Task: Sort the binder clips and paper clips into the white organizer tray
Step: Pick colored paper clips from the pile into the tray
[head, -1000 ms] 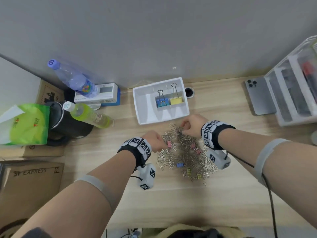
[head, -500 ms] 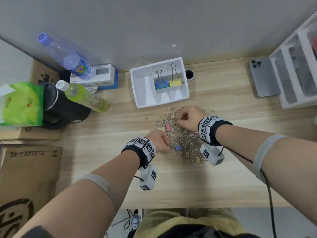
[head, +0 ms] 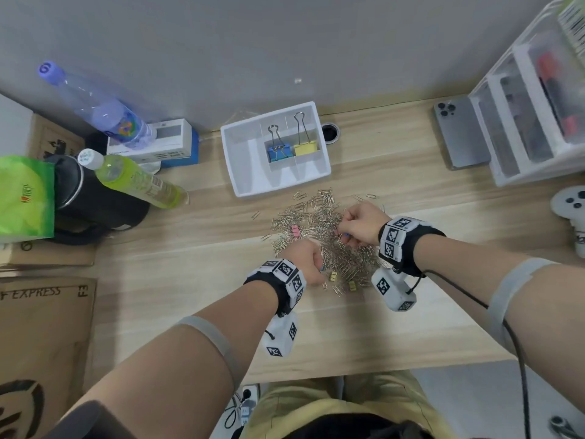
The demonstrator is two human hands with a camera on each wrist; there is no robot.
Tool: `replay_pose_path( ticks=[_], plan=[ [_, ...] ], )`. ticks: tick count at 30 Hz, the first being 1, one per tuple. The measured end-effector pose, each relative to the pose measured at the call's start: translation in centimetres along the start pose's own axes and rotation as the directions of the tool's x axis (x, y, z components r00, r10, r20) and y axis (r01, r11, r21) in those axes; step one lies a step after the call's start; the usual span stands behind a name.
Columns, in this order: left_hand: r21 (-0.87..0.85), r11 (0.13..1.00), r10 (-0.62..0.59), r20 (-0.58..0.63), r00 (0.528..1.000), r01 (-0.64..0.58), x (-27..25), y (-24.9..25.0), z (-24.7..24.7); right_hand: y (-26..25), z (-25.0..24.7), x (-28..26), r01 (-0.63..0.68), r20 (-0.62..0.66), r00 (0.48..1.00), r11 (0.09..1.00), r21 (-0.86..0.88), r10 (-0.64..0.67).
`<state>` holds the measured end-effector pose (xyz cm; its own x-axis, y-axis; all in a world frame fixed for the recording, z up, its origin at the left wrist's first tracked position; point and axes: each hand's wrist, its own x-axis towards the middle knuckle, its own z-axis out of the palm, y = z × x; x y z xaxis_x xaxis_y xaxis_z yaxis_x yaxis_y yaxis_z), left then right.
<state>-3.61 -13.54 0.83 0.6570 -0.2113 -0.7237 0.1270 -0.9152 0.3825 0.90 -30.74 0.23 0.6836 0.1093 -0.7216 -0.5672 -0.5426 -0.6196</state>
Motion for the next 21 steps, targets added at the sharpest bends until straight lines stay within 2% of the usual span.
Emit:
replay_pose_path(
  ticks=[4,9,21],
  plan=[
    [-0.035,0.999,-0.015,0.003,1.000,0.015,0.3,-0.1,-0.3,0.1,-0.3,-0.3,-0.012,-0.029,1.000,1.000,0.001,0.012],
    [-0.042,0.998,-0.052,-0.081,0.995,0.049,0.7,-0.4,-0.3,-0.7,-0.4,-0.7,-0.008,-0.027,1.000,1.000,-0.024,0.008],
    [-0.026,0.998,0.053,-0.107,0.993,-0.056,1.3,-1.5,0.5,-0.7,0.3,-0.1,0.011,-0.029,1.000,1.000,-0.028,-0.012]
  ],
)
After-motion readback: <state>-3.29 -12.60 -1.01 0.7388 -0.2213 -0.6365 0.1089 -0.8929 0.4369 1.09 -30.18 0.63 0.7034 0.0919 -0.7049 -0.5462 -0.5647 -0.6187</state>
